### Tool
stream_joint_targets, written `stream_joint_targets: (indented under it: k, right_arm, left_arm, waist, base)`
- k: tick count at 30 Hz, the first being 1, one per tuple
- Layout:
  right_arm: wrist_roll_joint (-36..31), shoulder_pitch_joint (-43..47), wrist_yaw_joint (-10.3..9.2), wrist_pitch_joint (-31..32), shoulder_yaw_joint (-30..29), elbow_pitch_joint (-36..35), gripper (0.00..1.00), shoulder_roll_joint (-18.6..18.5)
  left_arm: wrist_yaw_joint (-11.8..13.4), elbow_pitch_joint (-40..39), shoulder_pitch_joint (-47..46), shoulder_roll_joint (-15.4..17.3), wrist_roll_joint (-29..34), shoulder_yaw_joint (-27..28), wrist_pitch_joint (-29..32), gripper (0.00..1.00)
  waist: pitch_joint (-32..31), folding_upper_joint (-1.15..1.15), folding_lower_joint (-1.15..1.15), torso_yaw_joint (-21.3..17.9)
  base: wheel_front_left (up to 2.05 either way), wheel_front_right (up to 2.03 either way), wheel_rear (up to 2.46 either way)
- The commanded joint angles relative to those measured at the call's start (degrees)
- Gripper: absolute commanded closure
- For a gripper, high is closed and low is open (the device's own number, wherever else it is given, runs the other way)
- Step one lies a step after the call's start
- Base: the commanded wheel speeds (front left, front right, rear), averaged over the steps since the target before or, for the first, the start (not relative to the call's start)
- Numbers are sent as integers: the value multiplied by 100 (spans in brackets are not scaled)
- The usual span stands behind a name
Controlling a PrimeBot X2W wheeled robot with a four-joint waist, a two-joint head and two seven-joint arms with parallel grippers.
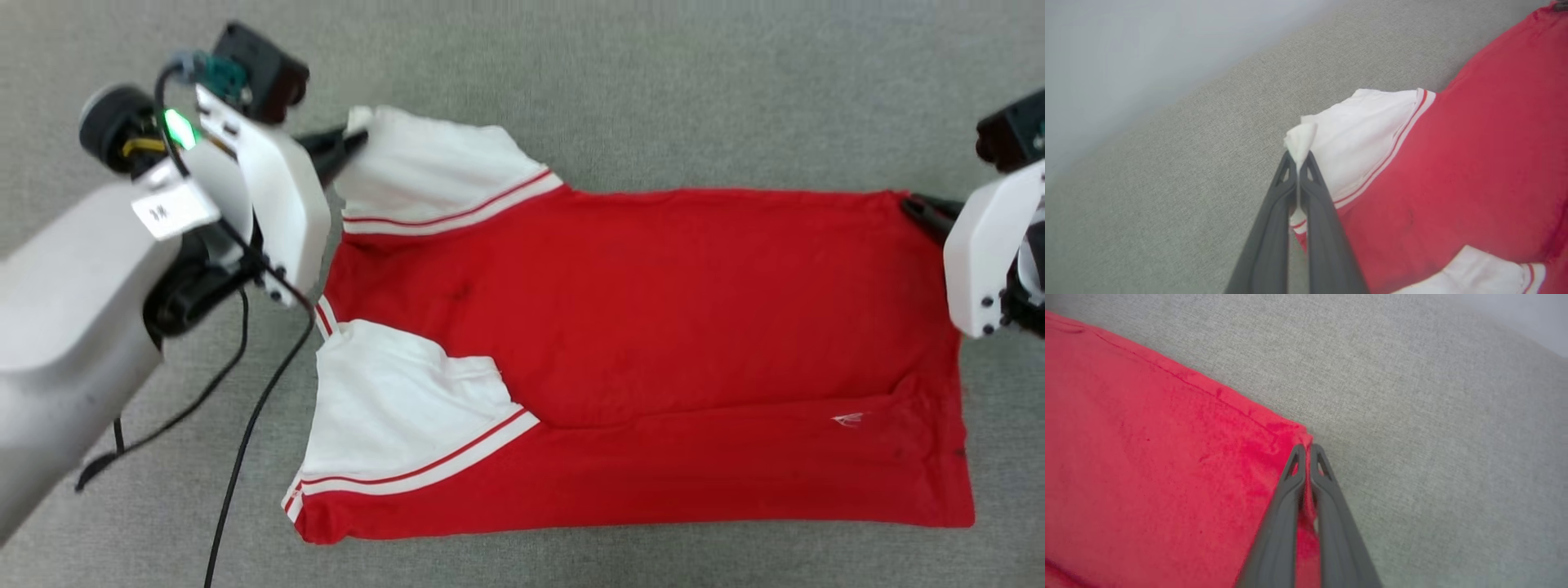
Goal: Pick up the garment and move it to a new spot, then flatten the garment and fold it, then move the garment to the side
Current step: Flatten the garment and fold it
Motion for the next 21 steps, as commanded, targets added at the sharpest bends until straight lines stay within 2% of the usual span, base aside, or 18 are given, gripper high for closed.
stream_joint_targets:
  k: [1,13,21]
  right_arm:
    - [25,223,-5,-210,43,-42,100,-59]
    - [7,1400,-5,-1067,-191,-374,100,-181]
    - [-38,2506,-5,-1315,-700,-810,100,-237]
  left_arm:
    - [100,-146,264,99,-46,-30,-88,100]
    - [740,-1124,1599,629,-281,-194,-379,100]
    - [1046,-1533,2451,849,-495,-443,-419,100]
  waist:
    - [-303,0,0,-19]
    - [-1023,0,0,19]
    - [-1379,0,0,80]
  base:
    - [0,0,0]
    - [0,0,0]
    - [0,0,0]
